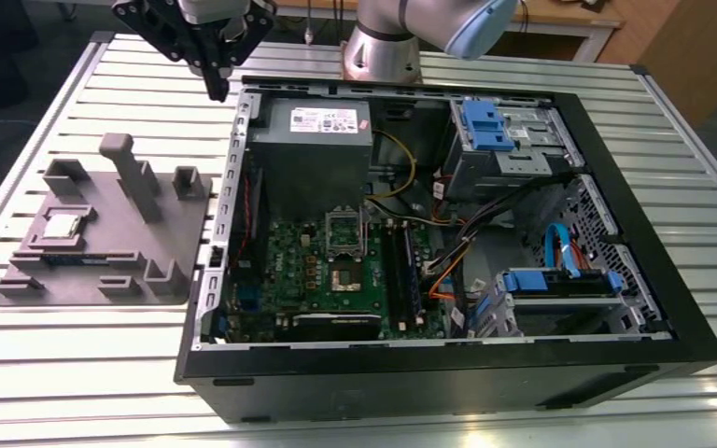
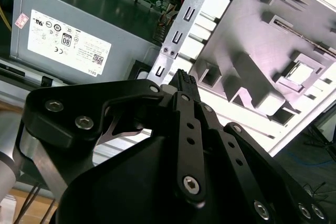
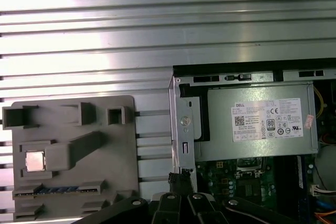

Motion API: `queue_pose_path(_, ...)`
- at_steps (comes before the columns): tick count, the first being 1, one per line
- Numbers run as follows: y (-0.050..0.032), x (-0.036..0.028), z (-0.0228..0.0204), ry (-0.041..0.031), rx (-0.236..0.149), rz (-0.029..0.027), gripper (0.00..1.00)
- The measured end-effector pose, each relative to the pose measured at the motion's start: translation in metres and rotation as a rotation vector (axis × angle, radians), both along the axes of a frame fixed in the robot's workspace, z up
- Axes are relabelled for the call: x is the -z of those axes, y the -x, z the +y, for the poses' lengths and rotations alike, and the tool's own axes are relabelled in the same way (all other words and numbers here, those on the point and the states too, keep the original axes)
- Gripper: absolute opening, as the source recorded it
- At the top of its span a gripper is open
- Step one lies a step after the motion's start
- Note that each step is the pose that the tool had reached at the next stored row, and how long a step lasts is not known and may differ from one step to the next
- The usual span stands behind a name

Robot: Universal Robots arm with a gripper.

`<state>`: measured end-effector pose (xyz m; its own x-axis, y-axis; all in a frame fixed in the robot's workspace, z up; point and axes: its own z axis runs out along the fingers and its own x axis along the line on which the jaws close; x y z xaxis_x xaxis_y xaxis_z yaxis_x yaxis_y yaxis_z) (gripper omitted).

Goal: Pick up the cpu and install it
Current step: 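Reach for the cpu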

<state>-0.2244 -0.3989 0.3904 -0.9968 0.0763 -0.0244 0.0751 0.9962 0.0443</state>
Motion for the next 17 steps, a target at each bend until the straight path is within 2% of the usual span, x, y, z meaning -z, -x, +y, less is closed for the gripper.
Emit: queue_pose_path(17,0.0048,0.0004,0.0,-0.0001,0.0,-0.0001,0.11)
